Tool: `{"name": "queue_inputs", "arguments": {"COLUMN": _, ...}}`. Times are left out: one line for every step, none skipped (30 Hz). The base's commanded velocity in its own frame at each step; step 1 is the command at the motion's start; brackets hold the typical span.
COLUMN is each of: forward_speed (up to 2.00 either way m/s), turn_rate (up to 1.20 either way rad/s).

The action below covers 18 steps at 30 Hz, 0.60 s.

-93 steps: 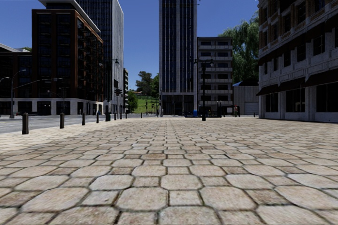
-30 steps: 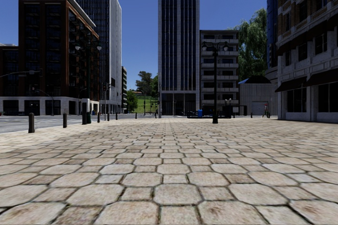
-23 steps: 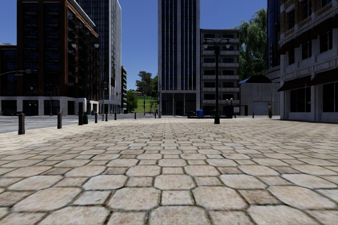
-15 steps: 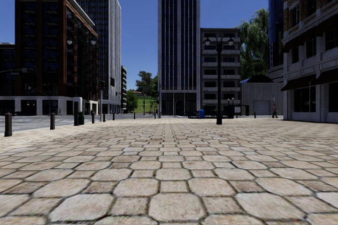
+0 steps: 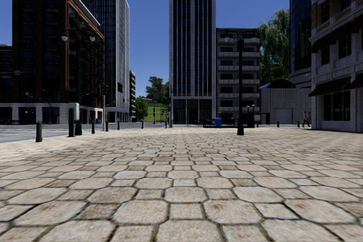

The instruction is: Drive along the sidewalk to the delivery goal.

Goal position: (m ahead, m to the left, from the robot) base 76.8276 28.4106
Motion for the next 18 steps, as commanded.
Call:
{"name": "queue_inputs", "arguments": {"forward_speed": 2.0, "turn_rate": 0.0}}
{"name": "queue_inputs", "arguments": {"forward_speed": 2.0, "turn_rate": 0.0}}
{"name": "queue_inputs", "arguments": {"forward_speed": 2.0, "turn_rate": 0.0}}
{"name": "queue_inputs", "arguments": {"forward_speed": 2.0, "turn_rate": 0.0}}
{"name": "queue_inputs", "arguments": {"forward_speed": 2.0, "turn_rate": 0.0}}
{"name": "queue_inputs", "arguments": {"forward_speed": 2.0, "turn_rate": 0.0}}
{"name": "queue_inputs", "arguments": {"forward_speed": 2.0, "turn_rate": 0.0}}
{"name": "queue_inputs", "arguments": {"forward_speed": 2.0, "turn_rate": 0.0}}
{"name": "queue_inputs", "arguments": {"forward_speed": 2.0, "turn_rate": 0.0}}
{"name": "queue_inputs", "arguments": {"forward_speed": 2.0, "turn_rate": 0.0}}
{"name": "queue_inputs", "arguments": {"forward_speed": 2.0, "turn_rate": 0.0}}
{"name": "queue_inputs", "arguments": {"forward_speed": 2.0, "turn_rate": 0.0}}
{"name": "queue_inputs", "arguments": {"forward_speed": 2.0, "turn_rate": 0.0}}
{"name": "queue_inputs", "arguments": {"forward_speed": 2.0, "turn_rate": 0.0}}
{"name": "queue_inputs", "arguments": {"forward_speed": 2.0, "turn_rate": 0.0}}
{"name": "queue_inputs", "arguments": {"forward_speed": 2.0, "turn_rate": 0.0}}
{"name": "queue_inputs", "arguments": {"forward_speed": 2.0, "turn_rate": 0.0}}
{"name": "queue_inputs", "arguments": {"forward_speed": 2.0, "turn_rate": 0.0}}
